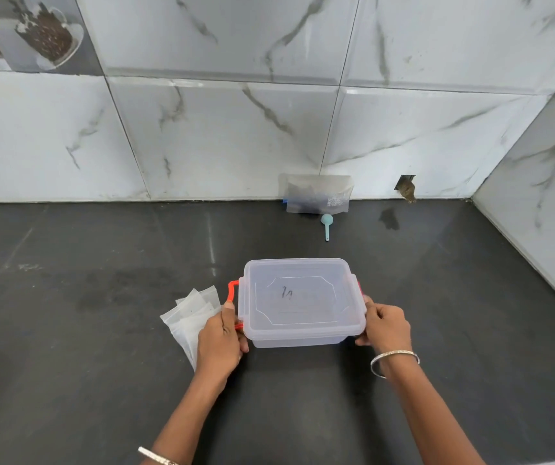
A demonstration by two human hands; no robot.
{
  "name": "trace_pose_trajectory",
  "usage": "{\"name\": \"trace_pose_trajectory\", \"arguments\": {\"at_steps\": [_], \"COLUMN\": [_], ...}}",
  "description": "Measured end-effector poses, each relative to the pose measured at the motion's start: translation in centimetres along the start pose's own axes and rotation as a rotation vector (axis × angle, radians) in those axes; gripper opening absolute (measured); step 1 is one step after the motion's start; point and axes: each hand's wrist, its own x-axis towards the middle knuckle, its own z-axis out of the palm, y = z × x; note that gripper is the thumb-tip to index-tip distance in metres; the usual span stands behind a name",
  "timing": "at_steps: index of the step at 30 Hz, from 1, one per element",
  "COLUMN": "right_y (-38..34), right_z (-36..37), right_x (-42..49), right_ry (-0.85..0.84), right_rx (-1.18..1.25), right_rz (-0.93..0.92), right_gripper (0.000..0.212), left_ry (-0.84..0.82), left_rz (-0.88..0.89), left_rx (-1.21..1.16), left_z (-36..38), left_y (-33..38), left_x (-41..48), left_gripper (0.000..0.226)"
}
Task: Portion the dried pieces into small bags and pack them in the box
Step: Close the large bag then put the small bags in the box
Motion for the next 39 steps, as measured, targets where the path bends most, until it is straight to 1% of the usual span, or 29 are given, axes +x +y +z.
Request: {"name": "trace_pose_trajectory", "arguments": {"at_steps": [2,4,6,8,9,10,11,13,14,15,16,17,19,22,24,25,27,30,32,36,39], "right_y": [0.9,1.5,1.7,1.3,0.9,0.4,-0.3,-2.5,-3.8,-4.9,-5.9,-6.9,-8.0,-9.1,-9.7,-10.1,-11.0,-12.2,-12.7,-13.6,-14.1], "right_z": [0.3,0.5,0.5,0.0,-0.3,-0.6,-0.9,-1.2,-1.0,-0.6,0.0,1.1,3.4,6.9,8.7,9.3,10.1,10.7,10.8,10.8,10.8], "right_x": [0.4,0.8,1.3,1.8,2.0,2.0,1.9,1.1,0.6,0.1,-0.3,-0.9,-2.2,-3.9,-4.2,-4.2,-4.0,-3.9,-3.8,-3.6,-3.8], "right_ry": [-0.065,-0.085,-0.106,-0.141,-0.126,-0.058,0.060,0.306,0.364,0.379,0.351,0.287,0.083,-0.252,-0.362,-0.400,-0.472,-0.572,-0.623,-0.673,-0.680], "right_rx": [0.071,0.098,0.119,0.129,0.134,0.109,0.040,-0.132,-0.183,-0.204,-0.220,-0.239,-0.307,-0.492,-0.638,-0.711,-0.839,-0.956,-1.011,-1.106,-1.117], "right_rz": [0.065,0.094,0.132,0.173,0.176,0.147,0.080,-0.148,-0.293,-0.442,-0.584,-0.712,-0.891,-0.984,-1.042,-1.058,-1.016,-0.878,-0.825,-0.833,-0.839], "right_gripper": [0.043,0.032,0.021,0.016,0.014,0.012,0.011,0.009,0.007,0.005,0.005,0.008,0.025,0.057,0.071,0.075,0.081,0.080,0.077,0.078,0.077], "left_ry": [-0.032,-0.055,-0.073,-0.089,-0.099,-0.110,-0.120,-0.133,-0.135,-0.139,-0.142,-0.140,-0.136,-0.128,-0.115,-0.108,-0.100,-0.110,-0.118,-0.119,-0.120], "left_rz": [-0.043,-0.059,-0.073,-0.085,-0.089,-0.092,-0.094,-0.100,-0.102,-0.100,-0.099,-0.096,-0.084,-0.040,-0.002,0.009,0.012,0.007,0.005,-0.011,-0.008], "left_rx": [-0.064,-0.079,-0.083,-0.084,-0.087,-0.089,-0.087,-0.078,-0.076,-0.078,-0.083,-0.088,-0.089,-0.069,-0.047,-0.036,-0.021,-0.020,-0.011,0.009,0.032], "left_z": [0.1,0.3,0.5,0.6,0.5,0.4,0.3,0.1,0.0,0.0,0.0,-0.1,0.0,0.1,0.0,0.0,0.1,0.0,0.0,0.0,0.0], "left_y": [0.2,0.1,0.0,0.0,0.1,0.1,0.1,0.1,0.1,0.1,0.2,0.2,0.1,0.0,0.0,0.0,0.0,0.0,0.0,0.1,0.1], "left_x": [-0.3,-0.5,-0.4,-0.3,-0.3,-0.2,-0.1,0.1,0.1,0.1,0.0,0.0,0.0,-0.1,-0.2,-0.2,-0.1,-0.1,0.0,0.1,0.1], "left_gripper": [0.056,0.052,0.043,0.031,0.026,0.024,0.023,0.022,0.022,0.021,0.020,0.020,0.020,0.023,0.025,0.025,0.025,0.024,0.022,0.022,0.022]}}
